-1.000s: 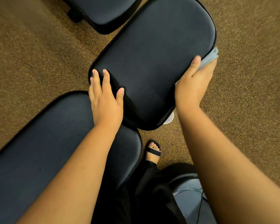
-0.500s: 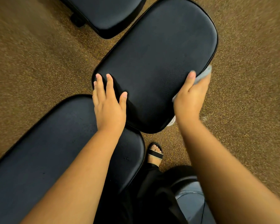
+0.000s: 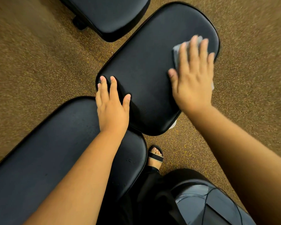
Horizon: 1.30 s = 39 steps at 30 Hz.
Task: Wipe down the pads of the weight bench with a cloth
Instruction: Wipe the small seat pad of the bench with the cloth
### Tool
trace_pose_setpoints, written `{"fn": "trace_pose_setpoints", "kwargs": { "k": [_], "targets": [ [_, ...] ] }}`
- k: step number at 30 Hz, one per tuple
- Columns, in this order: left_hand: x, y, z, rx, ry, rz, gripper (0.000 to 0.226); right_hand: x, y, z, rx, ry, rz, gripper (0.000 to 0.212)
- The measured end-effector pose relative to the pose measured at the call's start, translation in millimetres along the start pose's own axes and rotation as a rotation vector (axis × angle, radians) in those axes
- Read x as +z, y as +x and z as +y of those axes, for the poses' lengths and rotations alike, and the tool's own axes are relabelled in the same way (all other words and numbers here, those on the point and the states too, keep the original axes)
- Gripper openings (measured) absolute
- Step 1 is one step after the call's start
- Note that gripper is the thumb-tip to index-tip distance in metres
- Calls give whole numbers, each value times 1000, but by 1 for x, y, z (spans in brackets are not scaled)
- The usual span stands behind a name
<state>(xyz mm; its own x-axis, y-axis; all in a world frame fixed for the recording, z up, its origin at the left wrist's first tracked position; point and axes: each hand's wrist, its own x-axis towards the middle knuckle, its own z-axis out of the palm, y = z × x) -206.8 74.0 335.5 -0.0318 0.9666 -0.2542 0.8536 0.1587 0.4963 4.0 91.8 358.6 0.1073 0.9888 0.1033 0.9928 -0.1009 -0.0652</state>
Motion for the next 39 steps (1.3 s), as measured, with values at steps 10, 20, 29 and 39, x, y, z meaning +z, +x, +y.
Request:
{"fn": "trace_pose_setpoints", "kwargs": {
  "k": [10,20,29,39],
  "targets": [
    [-19,1,-21,-30,-347,113,44,6,-36,8,-654,-108,-174,52],
    [-30,2,-23,-173,-427,155,39,3,23,-27,-54,-33,-23,55],
    [-36,5,-37,-252,-389,116,37,29,-89,-70,-700,-56,-289,64],
    [-38,-5,-47,-311,-402,-18,34,8,42,-54,-137,-38,-96,51]
  ]
}}
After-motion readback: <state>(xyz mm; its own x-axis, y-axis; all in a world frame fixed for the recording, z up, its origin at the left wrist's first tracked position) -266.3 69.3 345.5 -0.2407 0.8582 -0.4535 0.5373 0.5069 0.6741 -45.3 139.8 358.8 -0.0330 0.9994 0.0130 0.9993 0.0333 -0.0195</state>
